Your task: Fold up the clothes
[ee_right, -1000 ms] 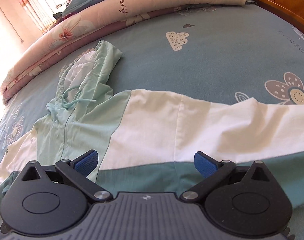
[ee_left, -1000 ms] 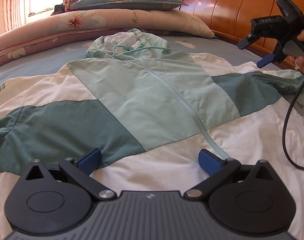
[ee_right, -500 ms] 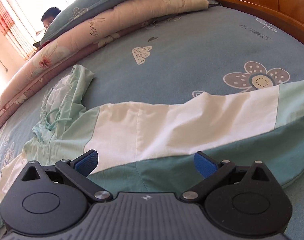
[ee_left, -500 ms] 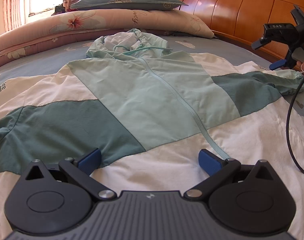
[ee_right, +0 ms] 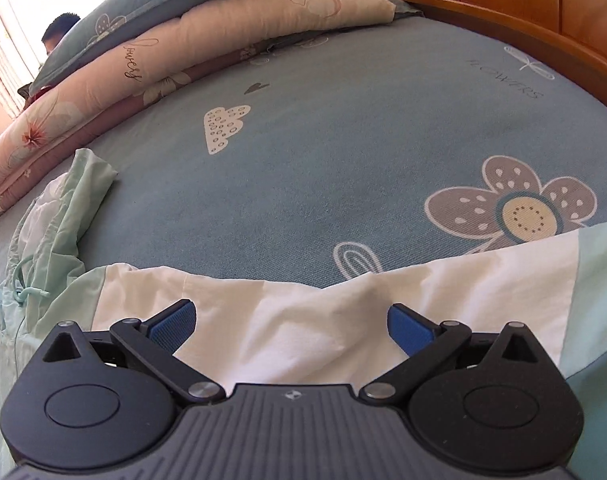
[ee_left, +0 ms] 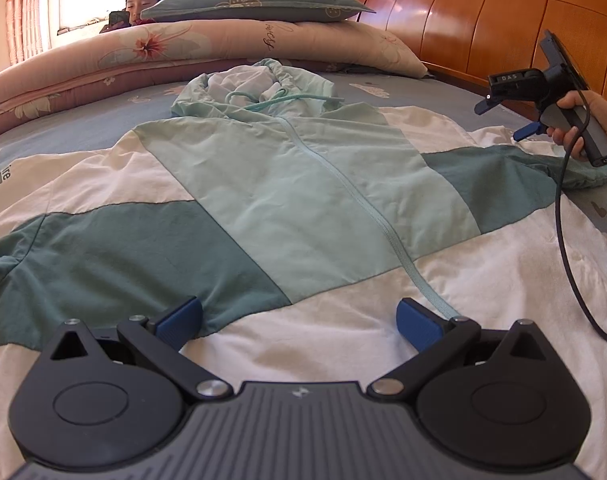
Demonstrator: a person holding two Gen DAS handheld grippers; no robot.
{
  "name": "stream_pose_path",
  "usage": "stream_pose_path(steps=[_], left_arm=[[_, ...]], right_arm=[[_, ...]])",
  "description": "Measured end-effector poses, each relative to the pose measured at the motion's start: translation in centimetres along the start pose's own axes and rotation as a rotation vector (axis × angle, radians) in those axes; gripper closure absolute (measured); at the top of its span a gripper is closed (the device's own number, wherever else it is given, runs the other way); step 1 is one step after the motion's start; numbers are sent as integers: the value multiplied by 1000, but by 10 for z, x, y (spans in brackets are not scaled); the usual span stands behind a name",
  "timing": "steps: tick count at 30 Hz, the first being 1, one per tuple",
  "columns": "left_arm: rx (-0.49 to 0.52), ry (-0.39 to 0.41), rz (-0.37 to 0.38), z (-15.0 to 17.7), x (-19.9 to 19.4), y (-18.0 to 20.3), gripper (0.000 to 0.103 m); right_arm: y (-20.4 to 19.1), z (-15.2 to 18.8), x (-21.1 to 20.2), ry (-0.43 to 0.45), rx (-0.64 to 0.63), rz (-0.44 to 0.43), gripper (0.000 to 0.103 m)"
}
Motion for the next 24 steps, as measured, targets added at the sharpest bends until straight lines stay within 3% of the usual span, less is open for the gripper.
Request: stream_pose_path(steps=[2,5,9,11,13,16,19,22,23,24], left_arm=[[-1,0,1,0,0,0,1],[0,0,2,0,0,0,1],[0,0,1,-1,0,0,1],[1,0,1,-1,0,0,1],[1,0,0,-1,0,1,1],[0,1,0,-1,1,1,1],[-1,2,-1,-1,1,1,1],[-4,4,2,-1,2,0,1],[-6,4,2,-1,2,0,1],[-6,4,3,-2,2,0,1]], right_arm=[[16,0,-27,42,-15,20,0],[64,2,-65,98,-3,136,1],[161,20,-110,159,218,264,24],[210,36,-127,197,366,301,27],[254,56,-134,229,521,285,29],[290,81,-124,272,702,135,35],[304,80,-117,361,735,58,36],[312,68,-104,384,742,40,36],[313,63,-99,375,731,56,44],[312,59,-94,349,711,97,65]])
Point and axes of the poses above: each gripper's, at about its wrist camera, not at the fingertips, and x roughly the way its jaws point, y to its right, z to its underside, the point moved 8 cm from there along x, roughly the way its jaws point, and after that the axes turned 2 degrees about -y, right-handed, at the moved point
